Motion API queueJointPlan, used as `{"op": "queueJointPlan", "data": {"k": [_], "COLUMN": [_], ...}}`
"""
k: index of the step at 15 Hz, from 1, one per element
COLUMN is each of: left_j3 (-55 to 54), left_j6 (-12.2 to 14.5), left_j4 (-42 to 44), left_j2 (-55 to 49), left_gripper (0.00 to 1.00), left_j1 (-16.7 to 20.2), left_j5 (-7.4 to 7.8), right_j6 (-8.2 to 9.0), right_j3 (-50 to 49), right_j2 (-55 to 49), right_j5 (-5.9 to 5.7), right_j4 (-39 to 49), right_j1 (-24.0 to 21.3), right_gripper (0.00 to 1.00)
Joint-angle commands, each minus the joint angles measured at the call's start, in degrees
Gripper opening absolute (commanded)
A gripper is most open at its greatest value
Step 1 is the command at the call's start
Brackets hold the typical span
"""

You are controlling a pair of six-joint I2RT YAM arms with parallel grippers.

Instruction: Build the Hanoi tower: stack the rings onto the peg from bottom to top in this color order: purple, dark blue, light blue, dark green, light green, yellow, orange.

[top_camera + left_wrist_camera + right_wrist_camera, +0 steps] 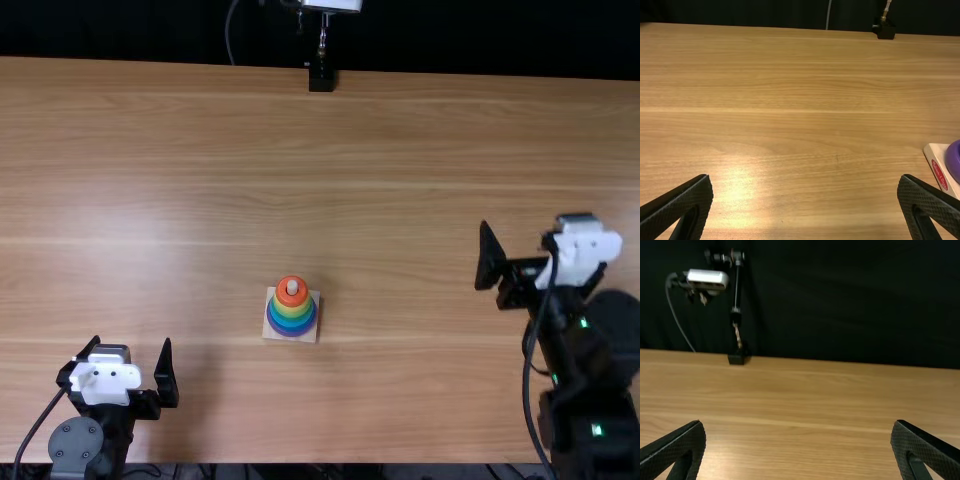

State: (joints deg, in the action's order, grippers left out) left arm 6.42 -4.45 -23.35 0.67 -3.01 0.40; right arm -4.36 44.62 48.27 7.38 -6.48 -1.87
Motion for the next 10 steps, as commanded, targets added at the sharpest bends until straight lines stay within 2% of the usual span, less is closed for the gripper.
{"op": "queueJointPlan", "data": {"k": [1, 2, 4, 6, 10], "left_j3": [-6.4, -6.4, -6.4, -6.4, -6.4], "left_j6": [0.8, 0.8, 0.8, 0.8, 0.8], "left_j4": [-4.5, -4.5, -4.5, -4.5, -4.5], "left_j2": [-0.7, -0.7, -0.7, -0.7, -0.7], "left_gripper": [1.0, 1.0, 1.0, 1.0, 1.0], "left_j1": [-0.3, -0.3, -0.3, -0.3, -0.3], "left_j5": [-0.09, -0.09, -0.09, -0.09, -0.09], "right_j6": [0.25, 0.14, -0.28, -0.39, 0.14], "right_j3": [-5.9, -9.7, -17.8, -25.5, -35.1], "right_j2": [-6.8, -12.1, -22.3, -29.6, -37.6], "right_j5": [3.49, 2.85, -0.84, -1.47, -1.47], "right_j4": [0.1, 0.1, 0.0, 0.1, -0.1], "right_j1": [-0.9, -0.9, -1.1, -1.2, -0.7], "right_gripper": [1.0, 1.0, 1.0, 1.0, 1.0]}}
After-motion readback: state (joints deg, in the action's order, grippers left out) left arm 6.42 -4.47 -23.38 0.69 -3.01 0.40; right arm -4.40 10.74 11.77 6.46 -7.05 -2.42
